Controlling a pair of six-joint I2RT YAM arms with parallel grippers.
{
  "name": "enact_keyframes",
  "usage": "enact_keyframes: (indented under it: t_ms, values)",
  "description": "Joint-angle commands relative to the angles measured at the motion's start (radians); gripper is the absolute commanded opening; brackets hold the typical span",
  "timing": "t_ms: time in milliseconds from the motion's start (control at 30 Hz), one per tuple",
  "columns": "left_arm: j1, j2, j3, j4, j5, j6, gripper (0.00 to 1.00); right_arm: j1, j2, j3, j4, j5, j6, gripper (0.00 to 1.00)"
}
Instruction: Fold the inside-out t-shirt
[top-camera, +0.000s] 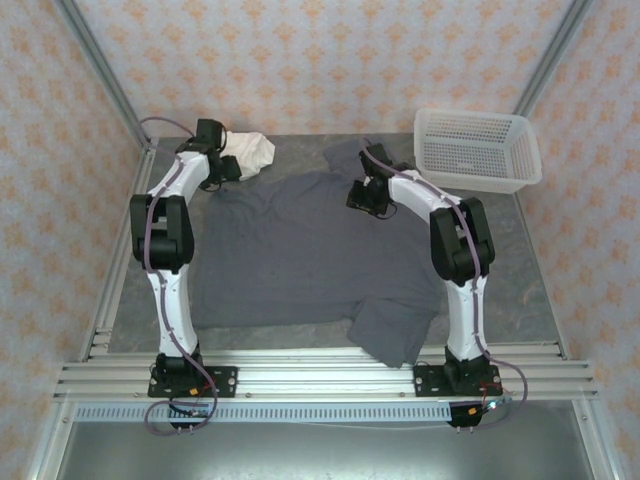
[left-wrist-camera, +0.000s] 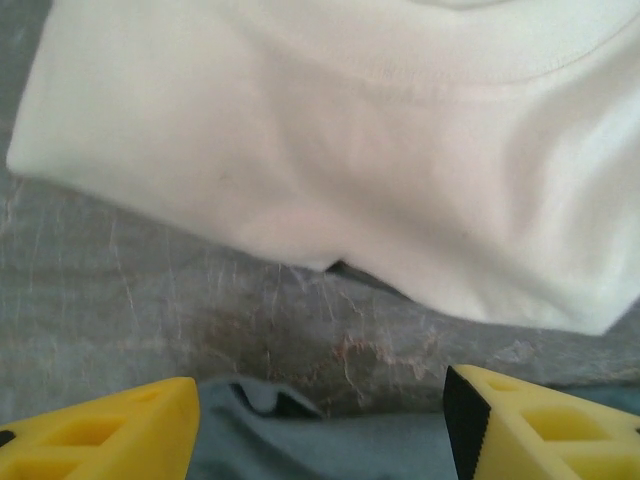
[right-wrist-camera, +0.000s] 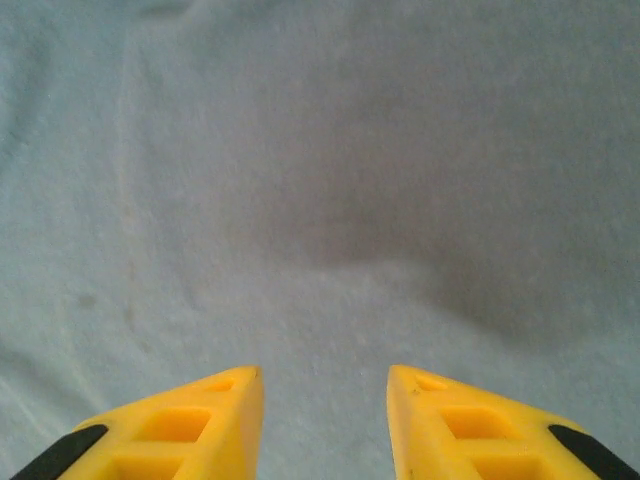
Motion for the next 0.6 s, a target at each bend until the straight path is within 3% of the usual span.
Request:
enact_keyframes:
  t_ms: [0,133,367,567]
  values:
    - [0.005,0.062,0.138,-0.175,-0.063,0.169,0.67,0.0,-0.058,-0.013,-0.079,0.01,-0.052,0.37]
    - [0.005,0.113,0.182,-0.246,-0.079,0.219,0.65,-0.001,-0.06,-0.026,-0.128,0.06,-0.037,0.37]
    - [0.006,0.132,0.135,-0.235,0.031,0.278,0.63,-0.001,-0.077,-0.072,-0.133,0.09,-0.001,0.36]
    - [0.014,0.192,0.186,-0.247,-0.071,0.269,0.63,-0.007,-0.081,-0.09,-0.158,0.13,0.036,0.36]
